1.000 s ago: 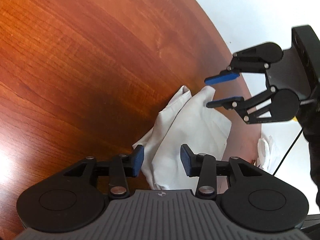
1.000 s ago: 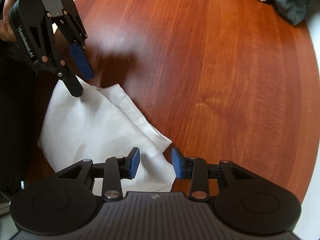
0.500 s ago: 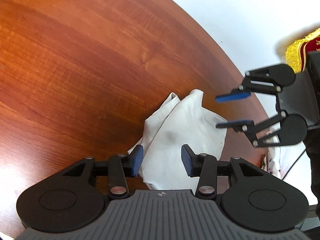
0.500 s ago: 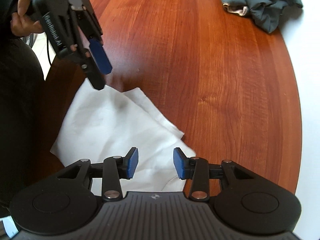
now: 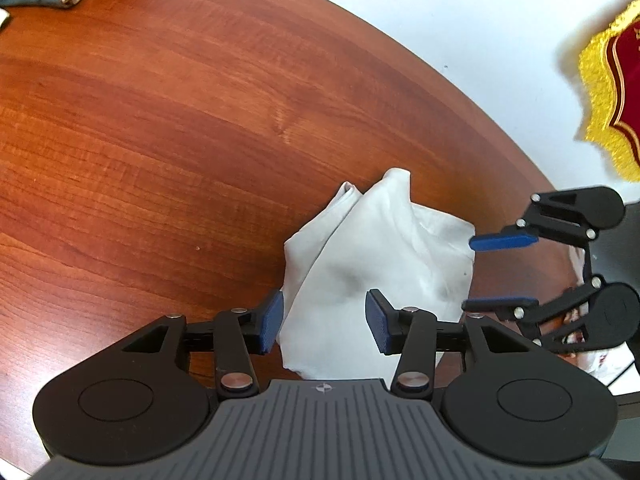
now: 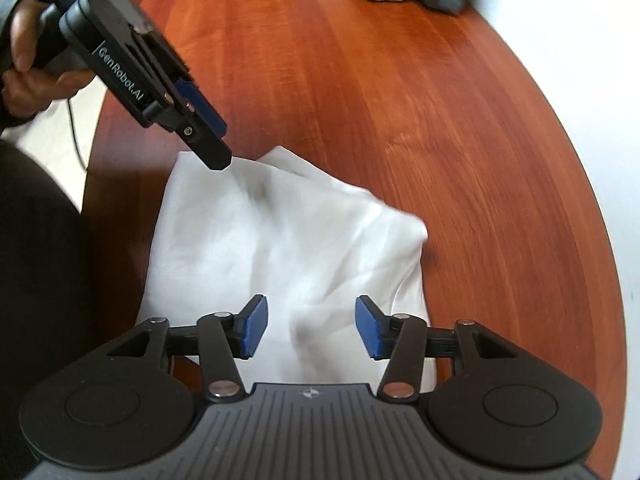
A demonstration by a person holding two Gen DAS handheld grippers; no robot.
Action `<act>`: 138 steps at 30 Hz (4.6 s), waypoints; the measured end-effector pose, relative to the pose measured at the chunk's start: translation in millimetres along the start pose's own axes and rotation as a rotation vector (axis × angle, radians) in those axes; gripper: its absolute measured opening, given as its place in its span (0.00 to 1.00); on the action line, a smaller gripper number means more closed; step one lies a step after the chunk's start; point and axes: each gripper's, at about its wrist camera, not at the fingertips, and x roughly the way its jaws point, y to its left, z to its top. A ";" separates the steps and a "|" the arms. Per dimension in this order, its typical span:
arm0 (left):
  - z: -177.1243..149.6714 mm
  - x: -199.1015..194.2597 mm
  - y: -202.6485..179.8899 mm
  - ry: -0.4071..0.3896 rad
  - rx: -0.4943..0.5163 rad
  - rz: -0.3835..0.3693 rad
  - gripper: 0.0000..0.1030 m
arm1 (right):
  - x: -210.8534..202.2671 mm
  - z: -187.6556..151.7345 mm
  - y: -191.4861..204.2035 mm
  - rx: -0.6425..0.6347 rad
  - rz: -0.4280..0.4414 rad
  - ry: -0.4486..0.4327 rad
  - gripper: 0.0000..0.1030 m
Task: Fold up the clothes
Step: 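Open both grippers and release the folded shirt bundle, then move the left gripper to the bundle's edge and pinch it, then grasp the bundle with the right gripper beside the left gripper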
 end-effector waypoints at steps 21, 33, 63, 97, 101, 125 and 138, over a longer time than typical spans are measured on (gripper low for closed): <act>-5.3 8.9 -19.1 -0.013 0.132 0.084 0.70 | -2.1 -50.5 25.5 0.515 -0.144 -0.194 0.89; 0.6 15.9 -9.6 0.050 0.268 0.063 0.71 | 13.1 -60.8 42.7 0.731 -0.255 -0.211 0.97; 4.6 56.6 -5.5 0.187 0.392 0.007 0.76 | 22.4 -86.2 88.5 0.936 -0.365 -0.227 0.99; 3.3 74.6 -20.0 0.198 0.490 0.007 0.26 | 27.6 -124.2 36.7 1.136 -0.295 -0.361 0.99; 0.3 71.5 -18.2 0.204 0.506 0.023 0.26 | 35.3 -121.0 17.4 1.141 -0.235 -0.401 0.99; -7.0 65.7 -18.3 0.182 0.497 0.015 0.23 | 78.5 -91.7 -19.2 1.081 -0.074 -0.422 0.37; -7.4 17.9 -25.3 0.089 0.501 -0.008 0.14 | 36.8 -67.7 12.6 1.052 -0.132 -0.432 0.11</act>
